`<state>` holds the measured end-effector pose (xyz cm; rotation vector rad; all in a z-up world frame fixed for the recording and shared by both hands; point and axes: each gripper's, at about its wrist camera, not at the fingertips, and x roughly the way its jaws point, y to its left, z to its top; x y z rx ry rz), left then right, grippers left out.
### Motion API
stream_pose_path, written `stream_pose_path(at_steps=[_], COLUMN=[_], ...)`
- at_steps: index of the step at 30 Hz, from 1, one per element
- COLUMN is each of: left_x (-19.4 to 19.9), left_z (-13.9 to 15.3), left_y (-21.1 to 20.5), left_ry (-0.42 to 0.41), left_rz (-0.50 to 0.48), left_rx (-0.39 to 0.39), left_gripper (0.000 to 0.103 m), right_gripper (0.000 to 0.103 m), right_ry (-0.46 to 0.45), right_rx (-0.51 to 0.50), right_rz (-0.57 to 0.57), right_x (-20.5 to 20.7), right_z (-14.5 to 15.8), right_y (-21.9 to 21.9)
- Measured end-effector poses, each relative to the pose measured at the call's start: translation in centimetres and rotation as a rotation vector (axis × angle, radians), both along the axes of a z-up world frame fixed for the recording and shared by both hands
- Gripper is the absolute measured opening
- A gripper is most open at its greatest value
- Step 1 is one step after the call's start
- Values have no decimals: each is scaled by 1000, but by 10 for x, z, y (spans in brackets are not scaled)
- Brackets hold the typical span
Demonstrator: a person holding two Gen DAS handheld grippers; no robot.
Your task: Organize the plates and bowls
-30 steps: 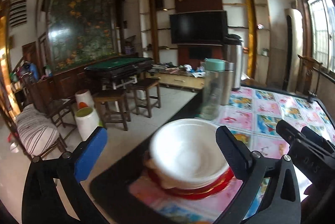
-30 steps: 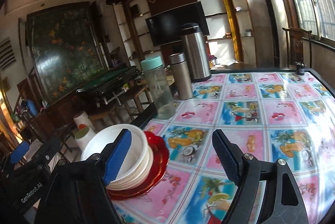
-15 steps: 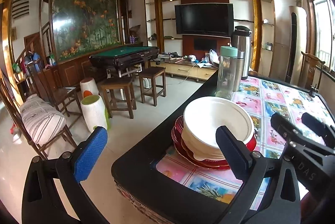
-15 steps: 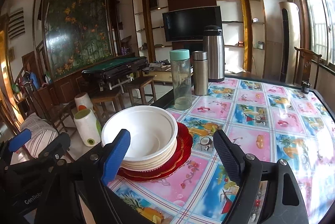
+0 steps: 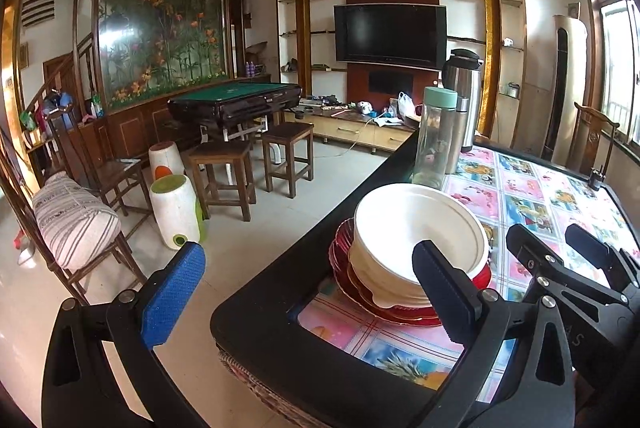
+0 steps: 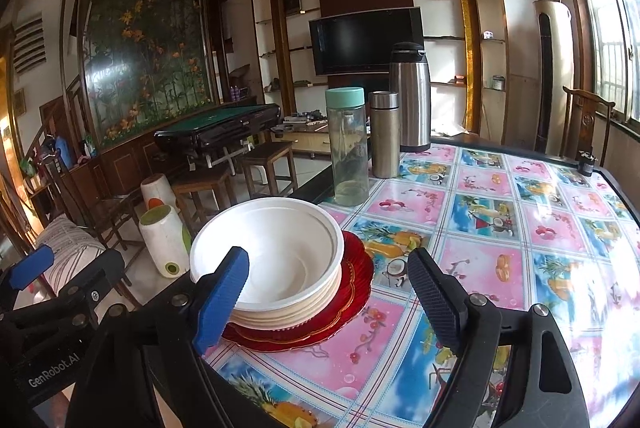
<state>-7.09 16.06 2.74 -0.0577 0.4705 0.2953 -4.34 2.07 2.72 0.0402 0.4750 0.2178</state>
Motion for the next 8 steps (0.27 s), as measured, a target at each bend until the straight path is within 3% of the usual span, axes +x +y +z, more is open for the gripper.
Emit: stream_pose_path(at_steps=[8], left_x=[-5], left_z=[3], left_y=[6], left_ry=[-46], left_rz=[26], left_rx=[-19], left_gripper=[103], right_gripper=[84], right_ry=[-16], right_rx=[5], right_rz=[-12], right_x=[1], right_z=[2], right_y=[0])
